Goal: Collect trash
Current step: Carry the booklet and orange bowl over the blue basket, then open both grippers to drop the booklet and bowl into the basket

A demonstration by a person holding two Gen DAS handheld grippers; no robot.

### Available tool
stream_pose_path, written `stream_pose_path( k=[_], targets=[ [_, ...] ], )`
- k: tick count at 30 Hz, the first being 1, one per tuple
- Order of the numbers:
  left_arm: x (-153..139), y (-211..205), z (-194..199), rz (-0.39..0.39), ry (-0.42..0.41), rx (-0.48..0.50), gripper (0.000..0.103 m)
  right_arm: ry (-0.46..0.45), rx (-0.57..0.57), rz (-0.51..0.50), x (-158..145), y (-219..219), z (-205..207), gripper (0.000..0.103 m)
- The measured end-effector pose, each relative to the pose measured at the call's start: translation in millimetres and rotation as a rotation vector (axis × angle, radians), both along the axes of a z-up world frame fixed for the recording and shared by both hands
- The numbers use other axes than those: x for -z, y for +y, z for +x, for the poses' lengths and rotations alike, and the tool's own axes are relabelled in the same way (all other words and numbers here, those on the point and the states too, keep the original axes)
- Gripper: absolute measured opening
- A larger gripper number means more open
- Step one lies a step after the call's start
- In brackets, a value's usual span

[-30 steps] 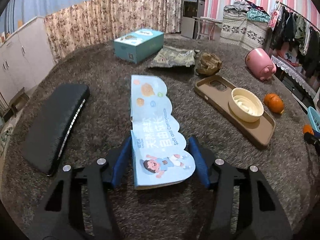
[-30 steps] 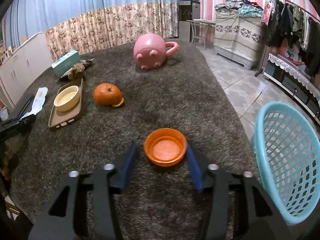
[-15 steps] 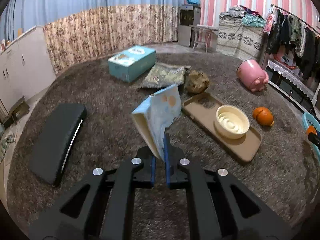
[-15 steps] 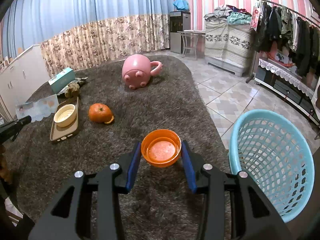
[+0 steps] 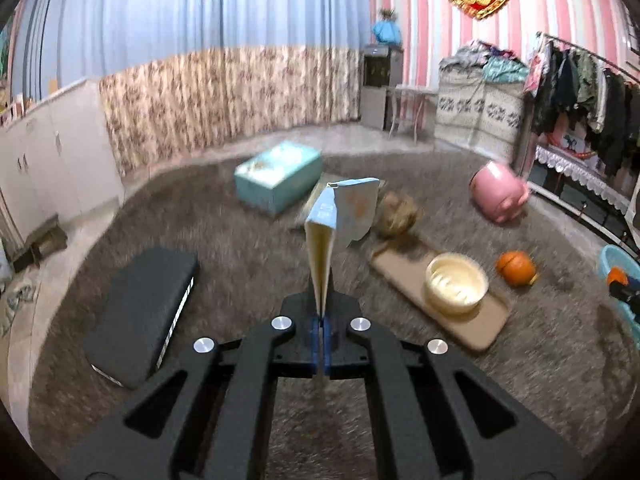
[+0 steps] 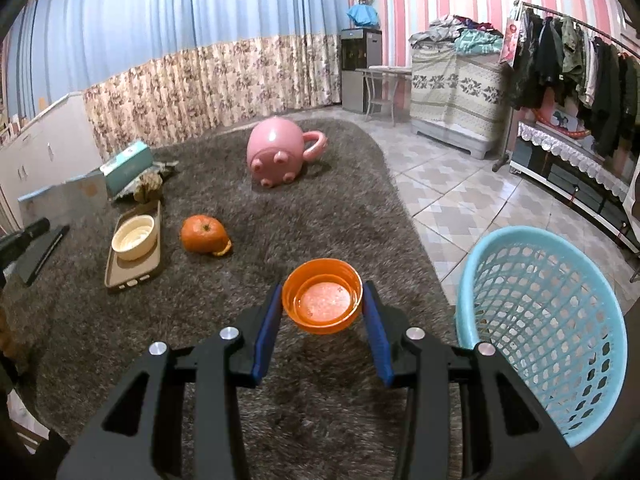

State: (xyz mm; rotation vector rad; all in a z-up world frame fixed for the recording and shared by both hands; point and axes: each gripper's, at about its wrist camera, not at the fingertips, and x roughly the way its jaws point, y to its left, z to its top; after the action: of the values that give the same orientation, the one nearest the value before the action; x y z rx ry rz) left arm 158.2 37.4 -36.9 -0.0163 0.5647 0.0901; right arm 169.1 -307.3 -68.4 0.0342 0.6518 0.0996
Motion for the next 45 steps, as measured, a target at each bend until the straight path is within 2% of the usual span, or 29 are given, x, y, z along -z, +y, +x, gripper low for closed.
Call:
stream_pose_path(
  k=[5,8,13,18,23,28,34,37,40,45],
  targets=[
    [-35,-31,-8,0.011,-0.073,0.095,0.0,-0.034,0.02,-0.002,-11,-8,-11,0.041],
    [-45,-57,-6,0.013,-0.09,0.153,0.0,-0.063,0.05,-0.018,-22,-18,-23,0.041],
    [-59,-118,2,-0.025,-0.108,0.297,0.0,-0.109,0.164,-0.025,-40,-58,-46,0.041],
    [-61,-192,7,-0.025,-0.114,0.458,0.0,-0.122,0.317,-0.02,-48,-108,-71,0.041],
    [-54,-252,11,-0.051,-0.093,0.58,0.0,-0.124,0.486,0.026,-45,-164,-96,0.041],
    [-40,-310,16,-0.065,-0.054,0.677,0.0,-0.114,0.581,0.061,-36,-194,-105,0.041],
    [-18,-365,16,-0.069,-0.004,0.76,0.0,-0.089,0.619,0.066,-28,-208,-102,0.041],
    [1,-385,19,-0.028,0.026,0.793,0.0,-0.082,0.628,0.078,-23,-212,-99,0.041],
    [17,-398,20,0.005,0.051,0.809,0.0,-0.078,0.631,0.08,-21,-214,-95,0.041],
    [24,-412,29,0.027,0.059,0.828,0.0,-0.053,0.632,0.085,-12,-216,-85,0.041]
  ],
)
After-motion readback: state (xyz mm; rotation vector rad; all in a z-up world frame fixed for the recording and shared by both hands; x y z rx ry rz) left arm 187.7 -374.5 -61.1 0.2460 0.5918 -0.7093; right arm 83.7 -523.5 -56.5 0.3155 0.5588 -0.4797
